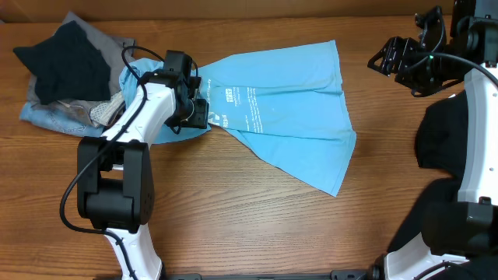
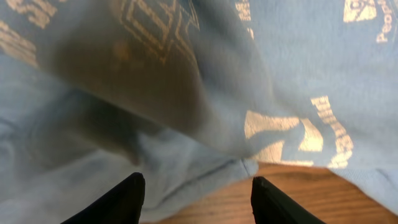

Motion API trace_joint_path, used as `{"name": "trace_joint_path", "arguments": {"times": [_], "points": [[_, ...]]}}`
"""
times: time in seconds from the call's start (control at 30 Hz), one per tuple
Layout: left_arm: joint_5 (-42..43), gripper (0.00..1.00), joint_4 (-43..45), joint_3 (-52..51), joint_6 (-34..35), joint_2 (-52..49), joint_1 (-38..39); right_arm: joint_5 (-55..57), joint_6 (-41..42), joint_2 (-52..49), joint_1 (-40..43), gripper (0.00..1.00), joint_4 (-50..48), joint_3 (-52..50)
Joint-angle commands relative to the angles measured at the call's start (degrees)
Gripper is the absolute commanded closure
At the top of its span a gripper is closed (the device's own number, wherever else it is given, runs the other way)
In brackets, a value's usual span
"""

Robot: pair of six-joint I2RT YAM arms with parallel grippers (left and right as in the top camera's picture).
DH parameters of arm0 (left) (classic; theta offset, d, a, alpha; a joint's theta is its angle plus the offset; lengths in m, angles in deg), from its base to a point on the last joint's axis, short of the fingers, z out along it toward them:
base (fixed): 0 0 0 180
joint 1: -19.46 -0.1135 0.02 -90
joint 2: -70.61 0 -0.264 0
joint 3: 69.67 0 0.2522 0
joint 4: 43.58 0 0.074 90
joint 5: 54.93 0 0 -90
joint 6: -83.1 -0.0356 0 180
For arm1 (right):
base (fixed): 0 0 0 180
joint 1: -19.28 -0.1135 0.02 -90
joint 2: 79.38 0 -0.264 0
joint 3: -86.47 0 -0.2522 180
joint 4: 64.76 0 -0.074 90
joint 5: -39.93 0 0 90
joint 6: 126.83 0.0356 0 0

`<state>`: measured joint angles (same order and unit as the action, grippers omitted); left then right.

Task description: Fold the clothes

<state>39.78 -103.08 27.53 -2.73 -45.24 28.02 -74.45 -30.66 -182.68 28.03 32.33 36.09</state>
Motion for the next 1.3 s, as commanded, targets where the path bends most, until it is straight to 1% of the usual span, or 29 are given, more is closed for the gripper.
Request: {"name": "trace_joint_path", "arguments": {"times": [0.0, 0.2, 0.27, 0.3, 0.33, 0.37, 0.43, 0.47, 0.53, 0.63, 0.67, 0.8, 0.9, 1.0, 1.13, 1.27], "points": [[-0.63, 0.43, 1.27, -3.08, 0.57, -0.13, 0.57, 0.37, -0.24, 0.11, -0.07, 0.22, 0.15, -0.02], [-0.68, 0.42, 3.06, -6.84, 0.52, -0.13, 0.87, 0.37, -0.24, 0.09, -0.07, 0.21, 0.17, -0.02], [-0.87, 0.44, 3.21, -7.30, 0.52, -0.13, 0.85, 0.39, -0.24, 0.11, -0.07, 0.22, 0.17, -0.02], [-0.94, 0.48, 3.28, -7.34, 0.52, -0.13, 0.85, 0.39, -0.24, 0.09, -0.07, 0.22, 0.17, -0.02], [-0.92, 0.56, 3.41, -7.32, 0.55, -0.13, 0.87, 0.61, -0.20, 0.09, -0.07, 0.21, 0.17, -0.02], [-0.87, 0.65, 3.63, -7.32, 0.57, -0.13, 0.87, 0.98, -0.17, 0.09, -0.07, 0.22, 0.17, -0.02], [-0.83, 0.89, 3.58, -7.15, 0.72, -0.13, 0.85, 3.06, 1.29, 0.07, -0.07, 0.21, 0.20, -0.04], [-0.83, 0.96, 3.10, -6.91, 0.94, -0.13, 0.63, 4.50, 2.49, 0.04, -0.07, 0.22, 0.20, -0.13], [-0.85, 0.96, 1.05, -5.86, 1.03, 0.17, -0.09, 6.73, 3.98, 0.04, -0.07, 0.21, 0.22, -0.46], [-0.85, 0.96, -6.19, -1.01, 1.62, 1.51, -2.12, 9.11, 5.95, 0.00, 0.00, 0.16, 0.11, -1.84], [-0.87, 0.96, -9.35, 1.44, 1.66, 2.14, -2.99, 9.84, 6.34, 0.00, 0.04, 0.14, -0.31, -2.60], [-0.94, 0.96, -22.47, 13.00, 1.62, 5.29, -6.23, 11.54, 8.37, 0.00, 0.94, 0.14, -3.39, -8.79], [-2.86, 0.96, -31.78, 21.99, 1.66, 8.48, -8.31, 11.28, 9.11, 0.00, 1.97, 0.15, -5.35, -15.15], [-5.86, 0.96, -39.10, 29.81, 1.66, 12.37, -10.38, 11.26, 9.09, 0.00, 2.25, 0.16, -6.08, -20.94], [-6.82, 0.96, -43.78, 35.82, 1.66, 18.12, -12.46, 9.90, 8.79, 0.00, 1.86, 0.16, -7.06, -26.97], [-6.82, 0.96, -44.35, 36.72, 1.64, 23.43, -12.63, 5.29, 6.88, 0.00, 0.17, 0.16, -7.39, -33.48]]}}
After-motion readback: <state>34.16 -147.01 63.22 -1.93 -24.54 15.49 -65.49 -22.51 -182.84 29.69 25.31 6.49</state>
